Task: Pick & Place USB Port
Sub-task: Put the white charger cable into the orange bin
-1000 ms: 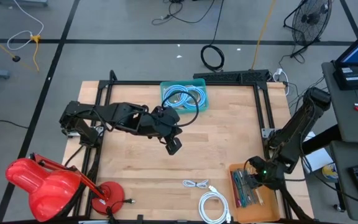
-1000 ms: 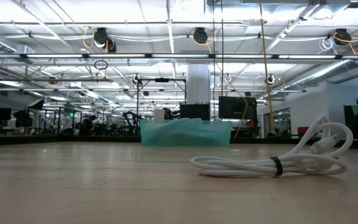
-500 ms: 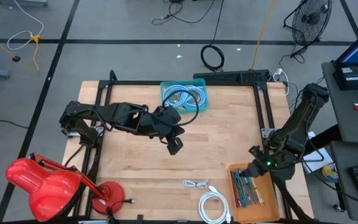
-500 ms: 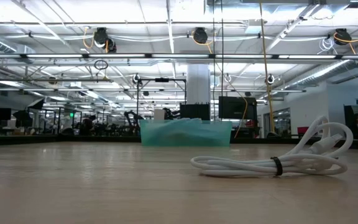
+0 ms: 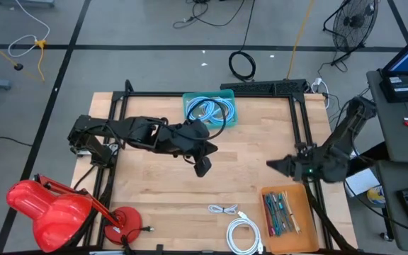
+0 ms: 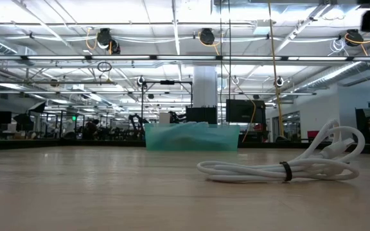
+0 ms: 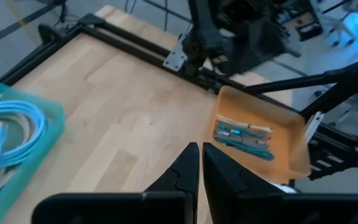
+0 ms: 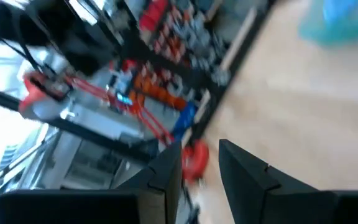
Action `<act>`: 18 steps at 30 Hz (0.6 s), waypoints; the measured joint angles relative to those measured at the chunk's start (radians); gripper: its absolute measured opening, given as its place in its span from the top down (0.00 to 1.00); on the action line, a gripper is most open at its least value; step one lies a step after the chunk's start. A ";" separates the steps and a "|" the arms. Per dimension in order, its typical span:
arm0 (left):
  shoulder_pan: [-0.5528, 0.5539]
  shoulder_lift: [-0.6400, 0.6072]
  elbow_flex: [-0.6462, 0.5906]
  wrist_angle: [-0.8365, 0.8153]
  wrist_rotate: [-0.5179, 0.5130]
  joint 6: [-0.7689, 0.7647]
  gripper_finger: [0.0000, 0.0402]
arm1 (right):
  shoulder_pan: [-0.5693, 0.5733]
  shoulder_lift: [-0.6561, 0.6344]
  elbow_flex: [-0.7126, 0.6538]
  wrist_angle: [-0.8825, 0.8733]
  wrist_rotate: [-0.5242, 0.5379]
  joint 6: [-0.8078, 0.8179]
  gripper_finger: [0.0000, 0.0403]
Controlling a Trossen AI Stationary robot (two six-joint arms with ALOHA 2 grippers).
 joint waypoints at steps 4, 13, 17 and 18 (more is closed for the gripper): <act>0.000 0.000 0.000 0.042 0.006 0.022 0.95 | -0.095 -0.040 0.000 0.185 0.000 -0.294 0.75; 0.000 0.000 0.000 0.078 0.045 0.042 0.95 | -0.292 -0.062 0.000 0.559 -0.208 -0.774 0.75; -0.009 0.013 0.001 0.123 0.129 0.112 0.95 | -0.381 -0.062 0.000 0.548 -0.382 -0.772 0.75; -0.014 0.018 0.001 0.128 0.149 0.130 0.95 | -0.406 -0.061 0.000 0.545 -0.443 -0.756 0.75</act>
